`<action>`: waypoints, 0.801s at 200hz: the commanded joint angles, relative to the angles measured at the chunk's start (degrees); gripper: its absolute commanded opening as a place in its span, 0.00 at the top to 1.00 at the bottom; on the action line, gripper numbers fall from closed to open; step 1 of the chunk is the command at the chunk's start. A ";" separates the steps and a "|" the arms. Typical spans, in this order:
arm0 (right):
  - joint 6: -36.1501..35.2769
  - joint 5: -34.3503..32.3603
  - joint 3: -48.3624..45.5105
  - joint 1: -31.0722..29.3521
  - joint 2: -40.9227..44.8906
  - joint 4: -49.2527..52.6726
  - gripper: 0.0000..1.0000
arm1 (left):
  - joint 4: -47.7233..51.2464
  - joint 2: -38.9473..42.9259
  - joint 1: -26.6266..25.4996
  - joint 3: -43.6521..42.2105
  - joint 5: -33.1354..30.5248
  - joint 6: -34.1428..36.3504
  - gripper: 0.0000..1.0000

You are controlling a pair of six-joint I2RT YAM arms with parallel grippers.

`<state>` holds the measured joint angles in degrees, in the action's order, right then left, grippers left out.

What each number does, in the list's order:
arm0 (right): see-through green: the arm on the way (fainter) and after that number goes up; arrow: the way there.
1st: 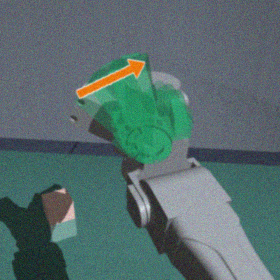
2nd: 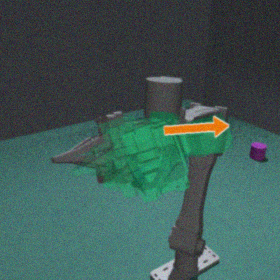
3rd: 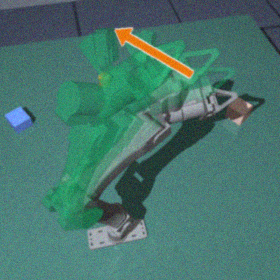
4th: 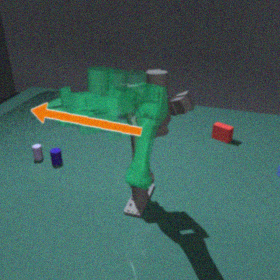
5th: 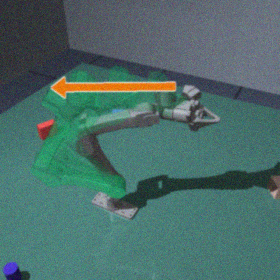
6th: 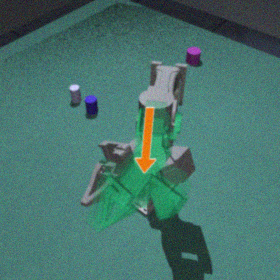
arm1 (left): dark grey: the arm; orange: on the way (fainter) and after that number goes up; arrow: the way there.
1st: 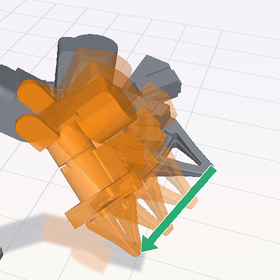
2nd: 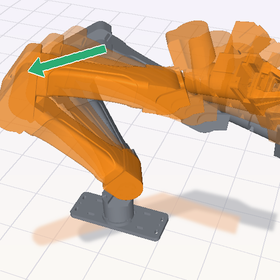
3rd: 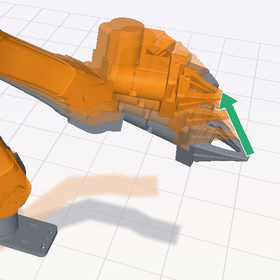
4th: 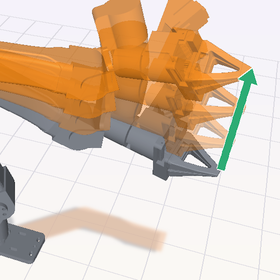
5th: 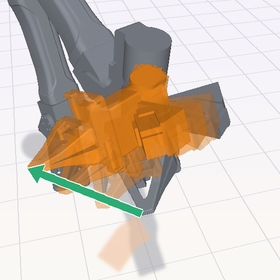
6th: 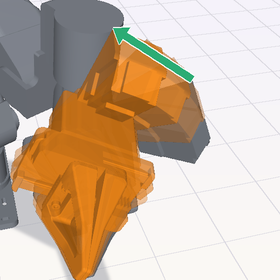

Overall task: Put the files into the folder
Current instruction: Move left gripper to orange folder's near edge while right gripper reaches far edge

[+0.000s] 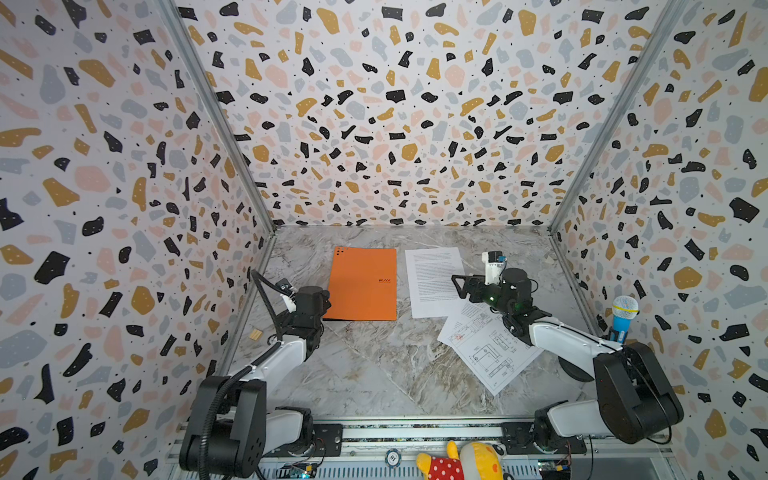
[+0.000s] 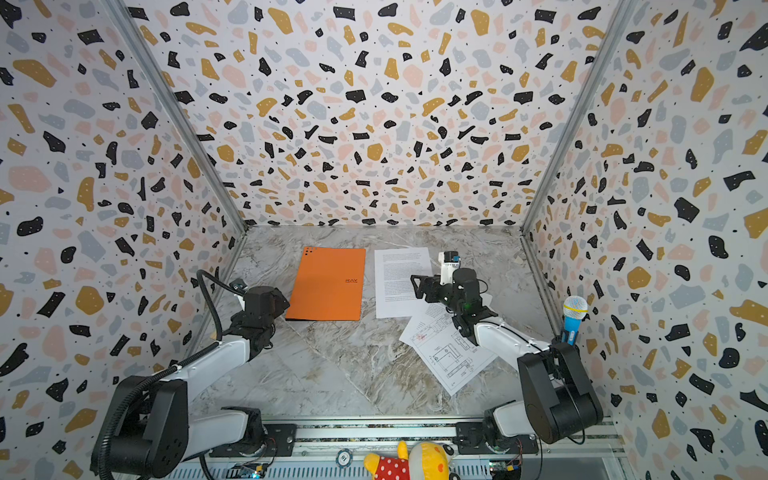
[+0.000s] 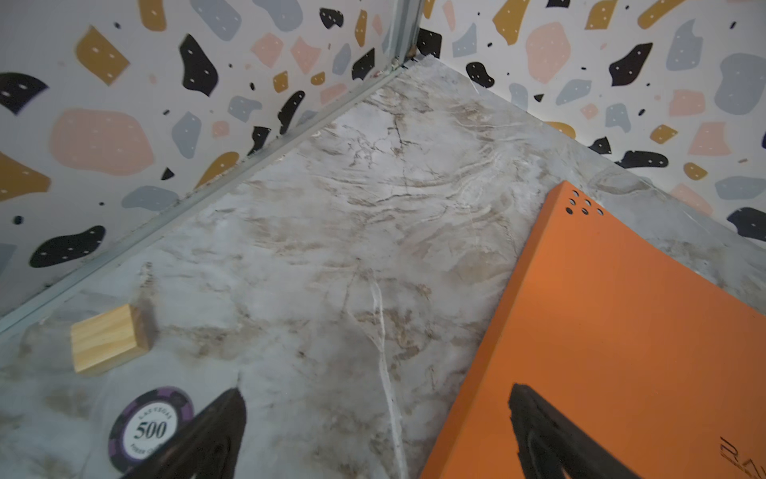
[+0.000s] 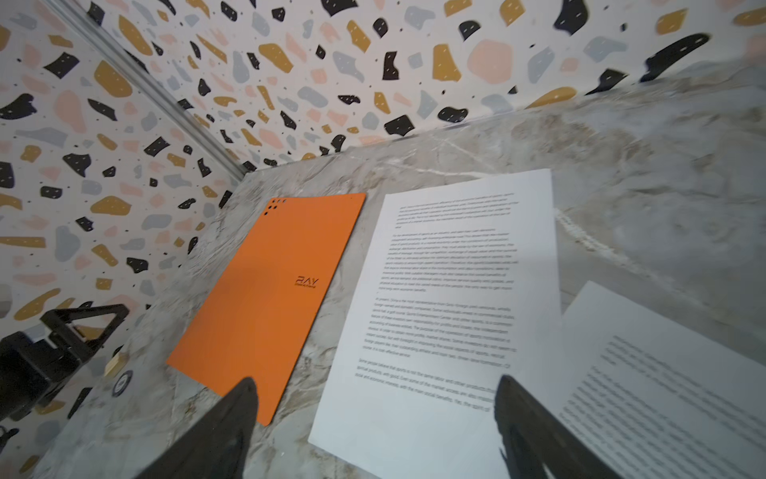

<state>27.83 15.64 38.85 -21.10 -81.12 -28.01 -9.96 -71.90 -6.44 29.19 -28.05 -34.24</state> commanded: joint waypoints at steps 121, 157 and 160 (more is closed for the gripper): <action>7.03 10.86 22.85 -12.53 -27.05 8.09 0.27 | -3.73 -12.52 0.27 5.64 16.77 4.64 0.00; 8.18 10.97 29.17 -13.90 -33.13 12.37 0.29 | -2.26 -16.43 0.20 8.93 16.97 6.19 0.00; 8.15 10.92 29.48 -13.95 -33.35 12.58 0.29 | -2.22 -16.70 0.20 9.05 17.04 6.22 0.00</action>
<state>35.00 25.78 64.25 -34.50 -112.49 -20.56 -11.70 -86.70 -6.44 35.68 -11.20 -29.98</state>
